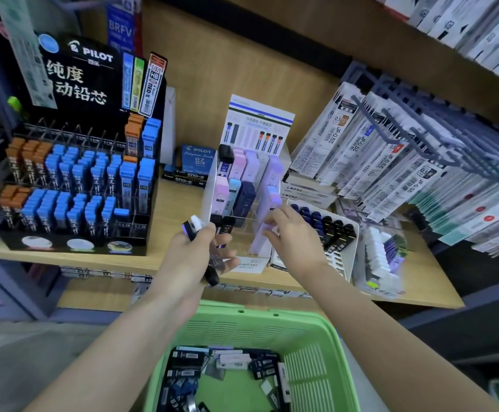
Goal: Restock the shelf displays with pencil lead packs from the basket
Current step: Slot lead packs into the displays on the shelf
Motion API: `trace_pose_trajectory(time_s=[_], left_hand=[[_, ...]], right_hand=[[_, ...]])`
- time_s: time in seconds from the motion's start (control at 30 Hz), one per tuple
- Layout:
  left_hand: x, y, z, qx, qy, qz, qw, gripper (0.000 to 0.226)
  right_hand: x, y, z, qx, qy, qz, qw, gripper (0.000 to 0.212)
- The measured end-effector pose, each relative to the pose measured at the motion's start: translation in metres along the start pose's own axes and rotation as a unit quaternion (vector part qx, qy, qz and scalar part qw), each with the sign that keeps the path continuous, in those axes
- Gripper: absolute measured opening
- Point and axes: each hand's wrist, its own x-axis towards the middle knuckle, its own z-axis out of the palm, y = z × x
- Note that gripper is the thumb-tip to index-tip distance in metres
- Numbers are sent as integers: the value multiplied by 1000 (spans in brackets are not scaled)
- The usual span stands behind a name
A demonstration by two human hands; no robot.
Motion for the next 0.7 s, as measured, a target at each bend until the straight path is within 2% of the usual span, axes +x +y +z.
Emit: trace_pose_trajectory(time_s=[0.17, 0.23, 0.27, 0.33, 0.4, 0.5, 0.7], left_hand=[[-3, -2, 3, -25, -20, -25, 999, 15], [-3, -4, 4, -16, -22, -33, 999, 18], [-3, -5, 5, 0, -27, -33, 999, 19], [-5, -7, 6, 59, -43, -31, 997, 22], [-9, -10, 10, 124, -70, -34, 989, 26], [-15, -13, 16, 170, -102, -40, 979, 32], [-19, -25, 26, 245, -122, -22, 962, 37]], right_hand=[[-2, 2, -1, -21, 11, -12, 1000, 19], [-6, -2, -6, 38, 14, 14, 999, 20], [-8, -6, -11, 103, 16, 38, 994, 20], [-12, -17, -23, 258, 10, 76, 963, 20], [-18, -27, -35, 363, -52, 100, 925, 17], [-26, -31, -43, 408, -142, 100, 896, 9], [-49, -13, -63, 510, -150, 163, 831, 7]])
